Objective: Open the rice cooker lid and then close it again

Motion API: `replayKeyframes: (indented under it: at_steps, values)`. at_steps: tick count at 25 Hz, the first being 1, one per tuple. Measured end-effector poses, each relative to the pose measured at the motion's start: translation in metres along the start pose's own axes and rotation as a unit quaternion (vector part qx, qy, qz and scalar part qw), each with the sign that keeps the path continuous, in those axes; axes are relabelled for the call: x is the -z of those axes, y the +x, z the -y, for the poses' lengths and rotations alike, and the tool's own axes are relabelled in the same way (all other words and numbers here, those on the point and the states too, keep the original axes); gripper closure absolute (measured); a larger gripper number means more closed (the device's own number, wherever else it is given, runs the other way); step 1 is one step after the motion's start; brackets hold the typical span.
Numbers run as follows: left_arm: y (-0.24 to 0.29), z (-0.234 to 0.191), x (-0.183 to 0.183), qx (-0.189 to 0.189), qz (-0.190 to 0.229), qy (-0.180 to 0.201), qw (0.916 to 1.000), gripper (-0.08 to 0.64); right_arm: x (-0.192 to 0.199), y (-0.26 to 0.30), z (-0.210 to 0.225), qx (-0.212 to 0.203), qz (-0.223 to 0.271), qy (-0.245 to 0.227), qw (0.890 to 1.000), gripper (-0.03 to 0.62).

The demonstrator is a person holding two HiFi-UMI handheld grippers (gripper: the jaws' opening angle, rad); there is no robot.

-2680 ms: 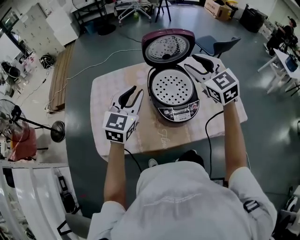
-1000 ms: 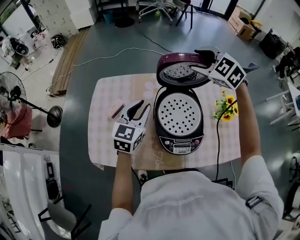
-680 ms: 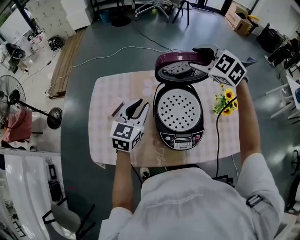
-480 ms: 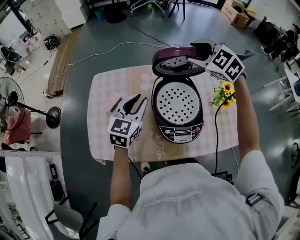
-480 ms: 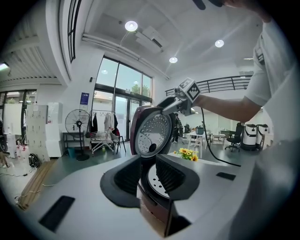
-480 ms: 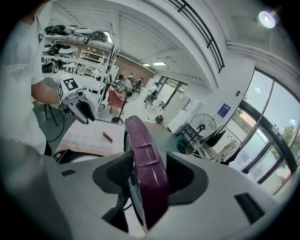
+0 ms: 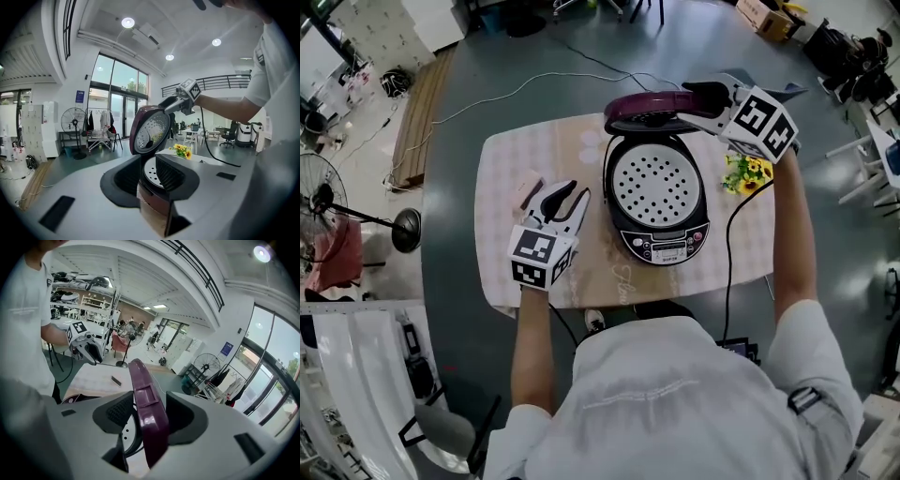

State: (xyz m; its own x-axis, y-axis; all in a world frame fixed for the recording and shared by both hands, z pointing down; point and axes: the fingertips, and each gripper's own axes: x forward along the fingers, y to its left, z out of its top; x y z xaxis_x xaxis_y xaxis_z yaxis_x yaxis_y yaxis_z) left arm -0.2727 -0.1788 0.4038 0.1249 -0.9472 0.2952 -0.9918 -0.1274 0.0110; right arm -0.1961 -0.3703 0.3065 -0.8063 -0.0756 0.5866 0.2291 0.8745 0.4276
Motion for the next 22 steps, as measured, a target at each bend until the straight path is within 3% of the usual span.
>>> replayKeyframes:
  at_steps: [15, 22]
  values:
    - [0.0, 0.038, 0.003, 0.063, 0.004, 0.008, 0.9979, 0.451, 0.02, -0.02, -0.087, -0.018, 0.015, 0.01, 1.0, 0.36]
    - [-0.003, 0.056, 0.013, 0.086, 0.0, 0.011, 0.9963, 0.451, 0.041, -0.022, -0.133, -0.072, 0.01, 0.039, 0.997, 0.362]
